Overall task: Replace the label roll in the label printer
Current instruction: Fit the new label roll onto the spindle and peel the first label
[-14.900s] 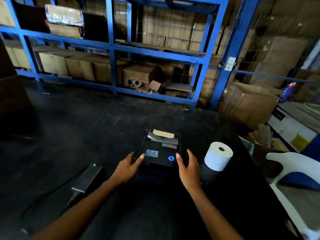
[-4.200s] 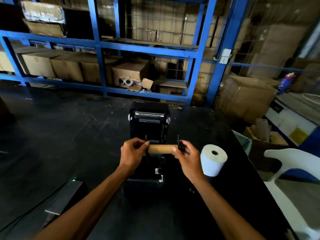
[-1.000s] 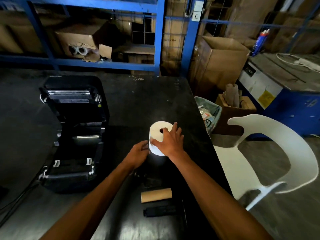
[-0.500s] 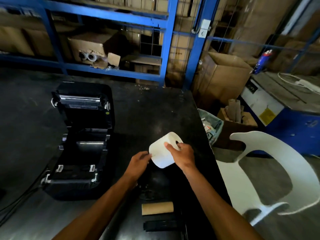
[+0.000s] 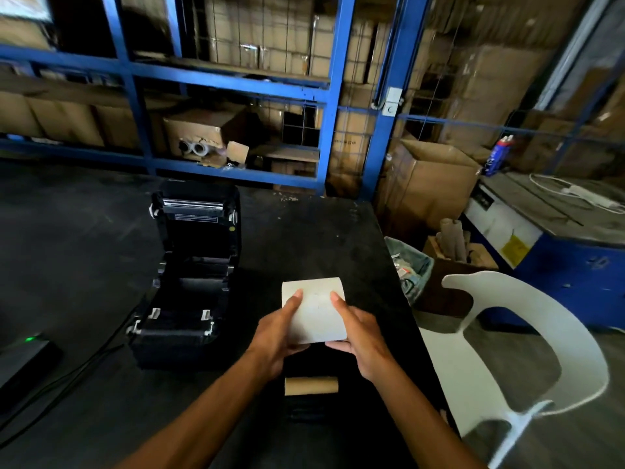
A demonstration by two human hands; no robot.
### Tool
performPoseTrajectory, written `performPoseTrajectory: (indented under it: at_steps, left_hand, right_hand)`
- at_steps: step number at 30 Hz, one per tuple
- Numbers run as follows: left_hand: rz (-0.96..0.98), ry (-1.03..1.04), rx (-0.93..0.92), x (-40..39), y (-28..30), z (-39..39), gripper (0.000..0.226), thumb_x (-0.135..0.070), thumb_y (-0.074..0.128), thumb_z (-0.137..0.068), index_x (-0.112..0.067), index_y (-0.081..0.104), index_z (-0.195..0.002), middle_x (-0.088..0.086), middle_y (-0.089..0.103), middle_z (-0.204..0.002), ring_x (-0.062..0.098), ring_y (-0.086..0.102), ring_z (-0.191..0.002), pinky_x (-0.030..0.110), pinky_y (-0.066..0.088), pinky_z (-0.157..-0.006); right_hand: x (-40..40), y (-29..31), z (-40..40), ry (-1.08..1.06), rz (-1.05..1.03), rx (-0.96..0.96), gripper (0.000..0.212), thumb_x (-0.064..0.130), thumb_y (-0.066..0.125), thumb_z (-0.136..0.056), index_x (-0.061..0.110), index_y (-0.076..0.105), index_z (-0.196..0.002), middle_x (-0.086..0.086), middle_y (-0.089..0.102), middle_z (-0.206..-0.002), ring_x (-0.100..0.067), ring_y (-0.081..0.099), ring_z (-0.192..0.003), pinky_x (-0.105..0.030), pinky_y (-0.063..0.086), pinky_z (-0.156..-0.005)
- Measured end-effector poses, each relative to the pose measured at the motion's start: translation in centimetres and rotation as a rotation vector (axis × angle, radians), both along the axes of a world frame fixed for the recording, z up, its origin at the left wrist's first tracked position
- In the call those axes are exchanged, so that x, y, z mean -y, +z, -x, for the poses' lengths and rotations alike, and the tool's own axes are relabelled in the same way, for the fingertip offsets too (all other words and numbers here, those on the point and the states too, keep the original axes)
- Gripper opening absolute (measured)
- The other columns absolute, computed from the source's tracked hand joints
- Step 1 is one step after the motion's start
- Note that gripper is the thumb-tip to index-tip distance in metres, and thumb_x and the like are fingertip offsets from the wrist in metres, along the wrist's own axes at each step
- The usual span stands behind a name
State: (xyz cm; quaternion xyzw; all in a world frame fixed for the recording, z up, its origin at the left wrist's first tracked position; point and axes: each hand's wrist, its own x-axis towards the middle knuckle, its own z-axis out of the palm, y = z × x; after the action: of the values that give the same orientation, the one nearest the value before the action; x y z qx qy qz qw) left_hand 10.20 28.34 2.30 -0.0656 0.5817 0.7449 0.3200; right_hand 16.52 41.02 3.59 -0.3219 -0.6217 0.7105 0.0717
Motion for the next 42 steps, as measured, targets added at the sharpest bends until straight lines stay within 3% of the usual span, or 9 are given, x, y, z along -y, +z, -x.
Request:
performPoseTrajectory:
  at_steps: [4,8,11,18,22,27,32,36,42]
  left_hand:
    - [-0.004,0.090,-0.037,0.8,0.1,-1.0,0.046,-0.051,0.073,-0.073,-0.009,0.069,-0.092,0.015,0.071,-0.107,0.032,0.067,-0.100,0.036,0.057,-0.066]
    - [0.027,0.151,-0.114,1.4,0.5,-1.6,0.075,-0.060,0.080,-0.055,-0.003,0.057,-0.099,0.021,0.066,-0.110,0.035,0.067,-0.098,0.036,0.059,-0.063]
    - [0.010,0.151,-0.125,1.5,0.9,-1.8,0.094,-0.064,0.083,-0.046,-0.002,0.055,-0.112,0.025,0.065,-0.111,0.034,0.069,-0.092,0.040,0.060,-0.065]
    - [0.055,0.187,-0.187,1.8,1.3,-3.1,0.091,-0.059,0.085,-0.047,-0.015,0.050,-0.118,0.017,0.071,-0.100,0.034,0.071,-0.087,0.053,0.059,-0.072]
    - [0.084,0.206,-0.227,1.7,1.2,-3.7,0.074,-0.044,0.083,-0.063,-0.013,0.046,-0.119,0.015,0.069,-0.099,0.031,0.071,-0.087,0.052,0.058,-0.077]
    - [0.107,0.204,-0.226,1.6,0.4,-3.9,0.075,-0.040,0.083,-0.065,-0.014,0.044,-0.123,0.015,0.064,-0.109,0.027,0.068,-0.092,0.042,0.059,-0.077]
    - [0.094,0.216,-0.171,1.4,-0.9,-4.2,0.080,-0.041,0.084,-0.064,-0.012,0.042,-0.125,0.011,0.062,-0.105,0.023,0.066,-0.090,0.038,0.057,-0.072]
    - [0.109,0.217,-0.124,1.6,-2.5,-4.6,0.096,-0.053,0.085,-0.048,-0.010,0.046,-0.124,0.014,0.063,-0.112,0.027,0.067,-0.093,0.044,0.060,-0.073]
    - [0.088,0.214,-0.061,3.0,-4.3,-5.1,0.107,-0.061,0.086,-0.039,-0.003,0.052,-0.123,0.016,0.064,-0.115,0.025,0.068,-0.092,0.039,0.060,-0.064]
  right_hand:
    - [-0.2,1.5,-1.5,0.063,-0.414,0.030,0.040,0.055,0.064,-0.079,0.017,0.069,-0.092,-0.001,0.071,-0.096,-0.018,0.065,-0.094,-0.031,0.053,-0.081]
    - [0.3,2.5,-2.5,-0.049,-0.919,-0.247,0.046,0.044,0.071,-0.079,0.021,0.063,-0.117,0.002,0.055,-0.122,-0.009,0.050,-0.112,-0.022,0.039,-0.095]
    - [1.5,2.9,-2.9,0.066,-1.188,-0.331,0.043,0.044,0.062,-0.080,0.021,0.067,-0.116,-0.004,0.049,-0.138,-0.018,0.040,-0.127,-0.024,0.028,-0.102]
    - [2.5,2.1,-3.1,0.053,-1.478,-0.354,0.023,0.026,0.061,-0.083,0.015,0.076,-0.096,-0.011,0.057,-0.132,-0.026,0.051,-0.117,-0.040,0.046,-0.095]
    - [2.2,1.8,-3.5,0.069,-1.624,-0.393,0.014,0.018,0.062,-0.080,0.012,0.073,-0.075,-0.011,0.061,-0.124,-0.027,0.052,-0.112,-0.040,0.046,-0.094]
    - [1.9,0.9,-4.0,0.126,-1.576,-0.424,0.015,0.019,0.055,-0.076,0.011,0.067,-0.073,-0.011,0.062,-0.122,-0.026,0.052,-0.112,-0.041,0.042,-0.095]
    - [2.5,-1.0,-6.7,0.129,-1.256,-0.383,0.011,0.021,0.059,-0.071,0.014,0.066,-0.075,-0.007,0.058,-0.125,-0.011,0.039,-0.116,-0.029,0.035,-0.096]
    - [2.8,-3.9,-9.6,0.030,-0.961,-0.297,0.004,0.016,0.070,-0.070,0.014,0.068,-0.073,0.007,0.053,-0.122,0.003,0.039,-0.113,-0.020,0.031,-0.097]
    - [1.6,-9.2,-14.5,-0.120,-0.675,0.031,0.034,0.016,0.078,-0.075,0.035,0.056,-0.057,0.001,0.051,-0.127,-0.019,0.046,-0.124,-0.038,0.030,-0.109]
